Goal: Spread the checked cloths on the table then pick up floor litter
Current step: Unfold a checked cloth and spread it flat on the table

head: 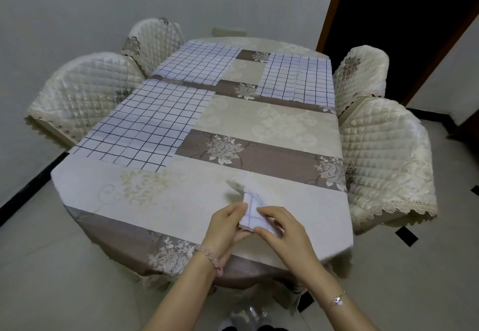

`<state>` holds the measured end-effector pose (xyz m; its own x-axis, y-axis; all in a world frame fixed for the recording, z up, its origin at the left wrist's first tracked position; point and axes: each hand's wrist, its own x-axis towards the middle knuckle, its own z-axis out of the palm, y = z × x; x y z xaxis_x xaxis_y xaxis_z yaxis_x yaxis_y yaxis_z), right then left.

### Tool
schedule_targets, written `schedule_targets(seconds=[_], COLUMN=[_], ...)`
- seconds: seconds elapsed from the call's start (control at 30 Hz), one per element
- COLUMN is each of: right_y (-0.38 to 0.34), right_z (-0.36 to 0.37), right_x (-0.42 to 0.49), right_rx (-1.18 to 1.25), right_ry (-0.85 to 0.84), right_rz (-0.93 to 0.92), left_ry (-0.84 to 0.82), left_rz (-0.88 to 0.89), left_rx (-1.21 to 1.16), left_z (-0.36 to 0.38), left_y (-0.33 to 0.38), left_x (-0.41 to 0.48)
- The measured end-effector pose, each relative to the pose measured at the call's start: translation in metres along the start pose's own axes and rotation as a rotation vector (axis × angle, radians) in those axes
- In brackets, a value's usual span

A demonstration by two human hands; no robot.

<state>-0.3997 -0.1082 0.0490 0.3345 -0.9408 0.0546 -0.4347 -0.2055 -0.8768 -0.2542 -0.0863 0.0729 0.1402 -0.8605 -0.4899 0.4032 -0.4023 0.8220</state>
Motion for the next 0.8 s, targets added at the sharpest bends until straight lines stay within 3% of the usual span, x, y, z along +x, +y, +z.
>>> schedule_targets(seconds=[0.1,0.23,0.53,0.67,0.8], right_y=[-0.001,-0.002,-0.005,-0.004,0.007], right_z=[0.001,0.000,0.000,-0.002,-0.011], right_x=[0.003,0.005,0.006,0.010,0.019], right_rx=[0.089,0.191,0.302,0.351,0.523], right_ry=[-0.002,0.014,0.002,0.035,0.177], right_rz=[0.059,0.109,0.149,0.128,0.210], left_ry=[-0.132,-0.178,0.053,0.113,0.210], left_rz=[-0.024,0.034,0.151,0.178,0.194], left_rx=[-0.168,-0.105,0.096,0.096,-0.058], left_z=[-0.002,-0.001,0.012,0.014,0.002], left_y=[0.005,0.001,-0.009,-0.008,-0.006], left_x=[-0.003,-0.004,0.000,0.001,0.001])
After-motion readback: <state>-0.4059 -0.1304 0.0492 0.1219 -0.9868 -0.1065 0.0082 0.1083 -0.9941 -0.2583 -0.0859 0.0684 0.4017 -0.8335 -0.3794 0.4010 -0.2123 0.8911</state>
